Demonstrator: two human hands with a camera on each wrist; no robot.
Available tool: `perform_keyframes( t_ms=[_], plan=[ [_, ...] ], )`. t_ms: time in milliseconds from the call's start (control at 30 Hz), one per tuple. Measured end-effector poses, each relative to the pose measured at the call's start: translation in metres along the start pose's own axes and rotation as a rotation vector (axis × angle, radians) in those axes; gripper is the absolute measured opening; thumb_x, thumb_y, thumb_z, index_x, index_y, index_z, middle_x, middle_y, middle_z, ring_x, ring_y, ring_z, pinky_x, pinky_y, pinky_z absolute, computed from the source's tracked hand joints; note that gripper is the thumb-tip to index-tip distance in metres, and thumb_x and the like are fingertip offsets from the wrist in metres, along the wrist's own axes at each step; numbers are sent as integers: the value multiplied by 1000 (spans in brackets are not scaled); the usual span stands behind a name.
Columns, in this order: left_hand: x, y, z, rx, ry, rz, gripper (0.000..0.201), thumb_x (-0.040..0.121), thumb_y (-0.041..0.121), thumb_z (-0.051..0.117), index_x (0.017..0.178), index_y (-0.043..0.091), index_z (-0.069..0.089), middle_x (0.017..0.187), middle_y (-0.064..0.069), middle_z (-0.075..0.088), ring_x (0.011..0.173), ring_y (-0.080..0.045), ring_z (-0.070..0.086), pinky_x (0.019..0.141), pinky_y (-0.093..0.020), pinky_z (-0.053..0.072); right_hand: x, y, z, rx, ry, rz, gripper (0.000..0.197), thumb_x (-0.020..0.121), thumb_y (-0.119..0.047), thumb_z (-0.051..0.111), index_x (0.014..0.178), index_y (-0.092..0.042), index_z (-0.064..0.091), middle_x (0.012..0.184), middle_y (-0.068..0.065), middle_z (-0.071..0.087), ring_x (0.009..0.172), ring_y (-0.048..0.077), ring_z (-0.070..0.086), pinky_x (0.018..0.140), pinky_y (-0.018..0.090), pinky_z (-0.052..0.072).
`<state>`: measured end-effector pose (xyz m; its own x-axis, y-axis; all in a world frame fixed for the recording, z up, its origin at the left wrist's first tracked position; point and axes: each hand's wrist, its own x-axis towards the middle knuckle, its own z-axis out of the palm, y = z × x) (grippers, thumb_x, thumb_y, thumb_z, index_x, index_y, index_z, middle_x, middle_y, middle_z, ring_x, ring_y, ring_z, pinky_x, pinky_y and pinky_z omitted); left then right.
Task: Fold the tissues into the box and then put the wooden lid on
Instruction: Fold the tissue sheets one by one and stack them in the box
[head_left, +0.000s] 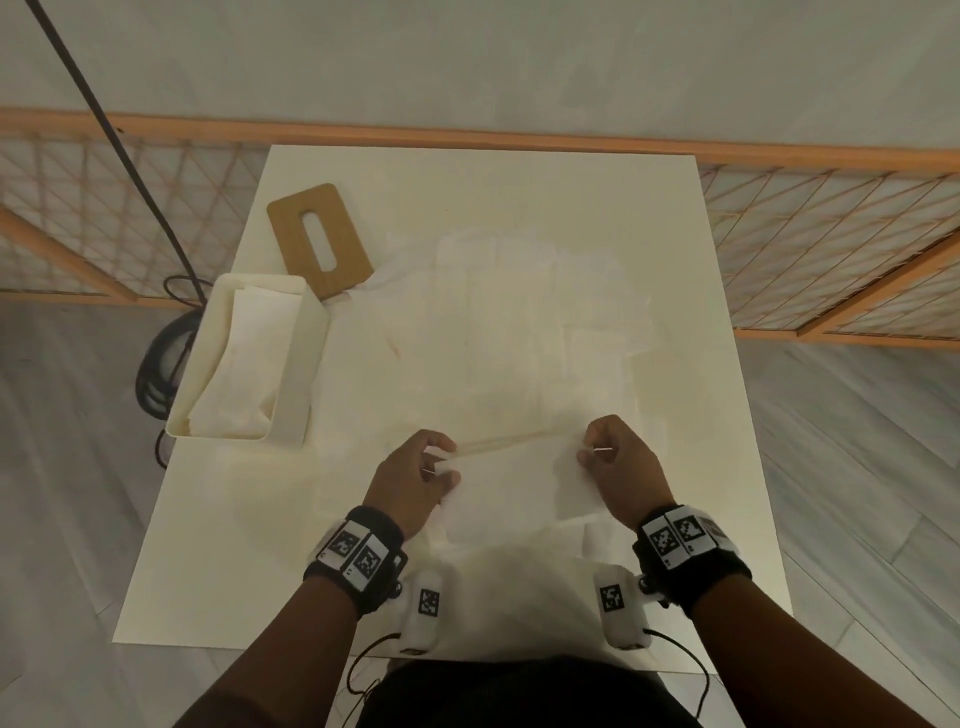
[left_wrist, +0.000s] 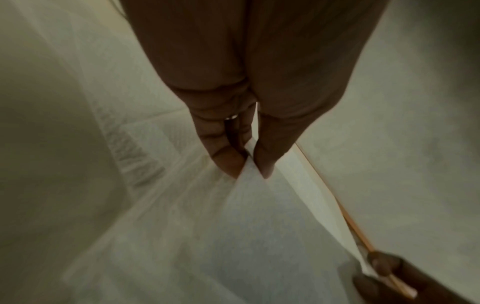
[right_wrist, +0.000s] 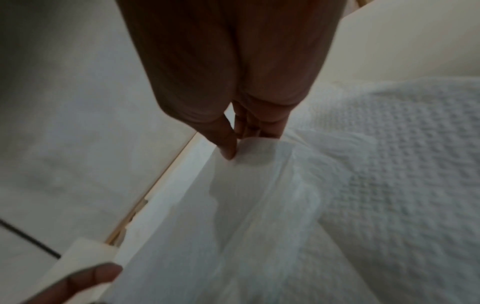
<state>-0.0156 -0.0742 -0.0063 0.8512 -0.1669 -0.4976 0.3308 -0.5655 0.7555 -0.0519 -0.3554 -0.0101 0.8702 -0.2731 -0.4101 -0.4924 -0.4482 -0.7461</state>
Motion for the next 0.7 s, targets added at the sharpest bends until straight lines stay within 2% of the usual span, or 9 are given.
perform_keyframes(
  t_ms=[100,200,233,333,400,467,567,633,700],
  plan=[
    [0,-3,8,97,18,60,31,90,11,70,107,35,60,105,3,64,75,-15,65,70,-24,54,0,3,7,-126,-17,-68,30,93,1,56,78,-25,60,95,-3,68,80,18,66,56,6,43],
    [1,-4,20,437,109,294,41,87,12,68,123,28,56,127,-1,50,97,-21,55,88,-34,51,0,5,12,-220,-46,-82,38,92,5,55,75,-28,62,99,-2,65,81,1,56,67,1,39],
    [-1,-4,24,561,121,391,45,83,15,70,124,28,55,131,-1,47,103,-23,52,89,-36,49,0,4,13,-235,-39,-80,36,92,5,55,77,-27,64,100,-1,64,81,-1,54,69,0,37],
    [-5,-4,36,778,58,571,46,75,17,73,116,33,60,131,1,49,110,-26,52,85,-40,48,7,-7,15,-255,49,-108,28,91,2,58,83,-24,64,105,-1,61,84,8,58,70,4,36],
    [-6,-7,41,856,-22,563,46,72,13,72,111,35,63,129,3,50,109,-27,56,87,-41,46,20,-22,18,-258,73,-120,18,92,-3,59,94,-21,65,110,1,60,96,19,61,77,16,42],
    [-6,-6,41,906,-93,484,47,77,14,65,118,36,58,132,4,47,115,-26,51,91,-40,40,42,-42,24,-266,45,-77,15,95,-12,57,106,-16,67,113,4,66,104,24,63,84,26,47],
    [-4,0,40,930,-143,444,46,85,15,55,127,34,53,140,5,41,124,-25,42,97,-40,32,77,-74,35,-330,-23,76,33,98,-37,61,116,-11,66,118,9,70,112,29,65,90,30,48],
    [-1,4,38,924,-156,444,44,86,15,54,126,34,54,139,5,40,124,-24,40,99,-39,31,96,-89,43,-377,-47,173,48,92,-54,66,106,-7,65,113,11,70,107,33,67,83,32,51],
    [2,7,37,891,-179,435,42,86,16,56,123,34,55,136,6,40,123,-22,40,101,-39,31,112,-94,47,-384,-32,214,50,85,-59,73,88,-11,60,101,10,70,96,34,69,79,35,55]
  ],
)
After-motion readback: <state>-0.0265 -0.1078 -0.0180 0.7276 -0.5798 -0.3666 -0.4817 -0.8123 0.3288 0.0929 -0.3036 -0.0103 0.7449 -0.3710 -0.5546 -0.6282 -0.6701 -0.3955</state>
